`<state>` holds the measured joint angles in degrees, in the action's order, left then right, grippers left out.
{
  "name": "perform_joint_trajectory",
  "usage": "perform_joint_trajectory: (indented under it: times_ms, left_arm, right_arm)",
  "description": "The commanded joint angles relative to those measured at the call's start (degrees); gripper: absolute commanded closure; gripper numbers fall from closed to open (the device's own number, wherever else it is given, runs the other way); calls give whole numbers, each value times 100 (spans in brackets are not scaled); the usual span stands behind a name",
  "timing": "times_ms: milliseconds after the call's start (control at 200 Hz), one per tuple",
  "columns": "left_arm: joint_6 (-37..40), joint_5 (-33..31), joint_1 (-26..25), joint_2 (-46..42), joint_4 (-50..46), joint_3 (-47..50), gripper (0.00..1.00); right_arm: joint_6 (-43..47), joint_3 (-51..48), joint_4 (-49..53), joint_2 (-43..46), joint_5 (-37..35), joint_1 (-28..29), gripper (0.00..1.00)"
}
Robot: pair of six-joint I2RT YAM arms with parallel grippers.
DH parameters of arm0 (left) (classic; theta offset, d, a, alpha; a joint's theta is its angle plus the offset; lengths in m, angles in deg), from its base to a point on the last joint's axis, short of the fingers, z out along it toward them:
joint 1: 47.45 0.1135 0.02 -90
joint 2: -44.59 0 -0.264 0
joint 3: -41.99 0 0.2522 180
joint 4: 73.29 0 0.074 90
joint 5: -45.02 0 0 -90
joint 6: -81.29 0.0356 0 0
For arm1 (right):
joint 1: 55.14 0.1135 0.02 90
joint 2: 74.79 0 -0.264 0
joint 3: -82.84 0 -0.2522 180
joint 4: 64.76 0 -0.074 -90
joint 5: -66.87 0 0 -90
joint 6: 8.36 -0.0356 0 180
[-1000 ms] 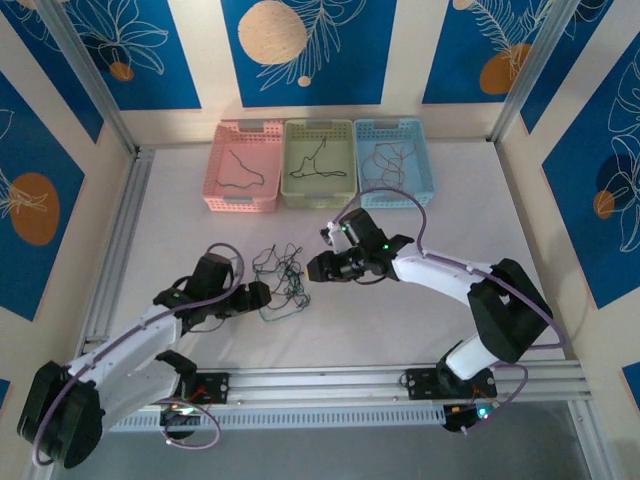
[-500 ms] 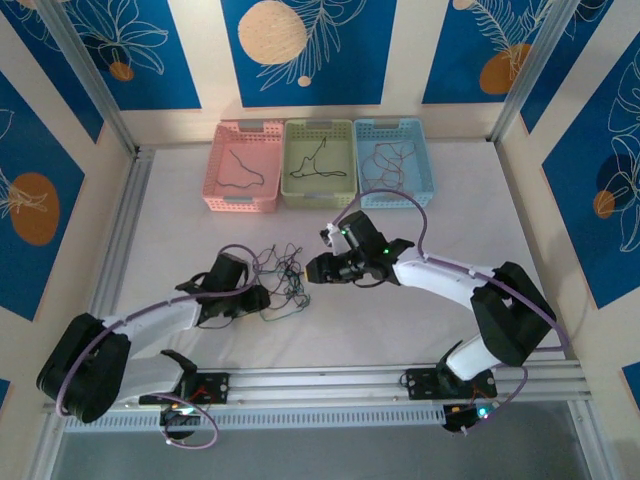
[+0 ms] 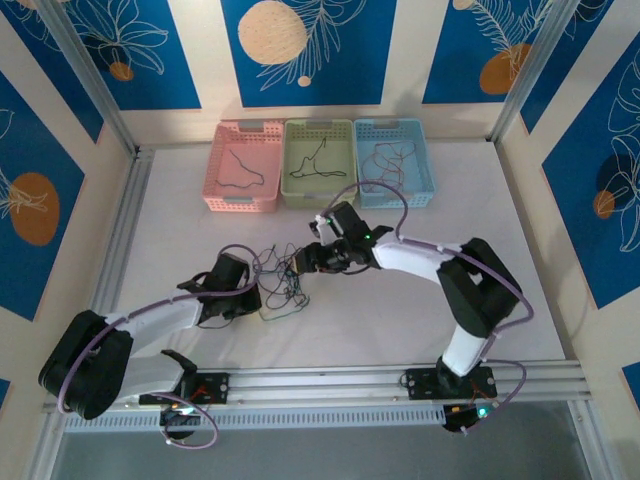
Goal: Untangle the cables
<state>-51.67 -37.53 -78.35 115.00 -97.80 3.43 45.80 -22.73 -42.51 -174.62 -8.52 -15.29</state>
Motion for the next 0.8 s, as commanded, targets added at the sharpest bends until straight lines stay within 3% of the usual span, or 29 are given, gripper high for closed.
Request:
perform_joint_trajectory:
  times_ms: [0, 305, 610, 795]
  left_arm:
    - [121, 372, -167, 101, 895, 113, 100]
    - [121, 380, -166, -15, 863, 211, 100]
    - [111, 390, -170, -15, 925, 265, 100]
    - [180, 289, -166, -114, 773, 282, 100]
  right_arm:
    - [-69, 586, 94, -471, 121, -20, 50]
    - [-510, 1389, 223, -1332, -72, -35, 57]
    - [-484, 1406, 214, -1404, -131, -30, 85]
    - [-25, 1308, 382, -1055, -357, -9, 100]
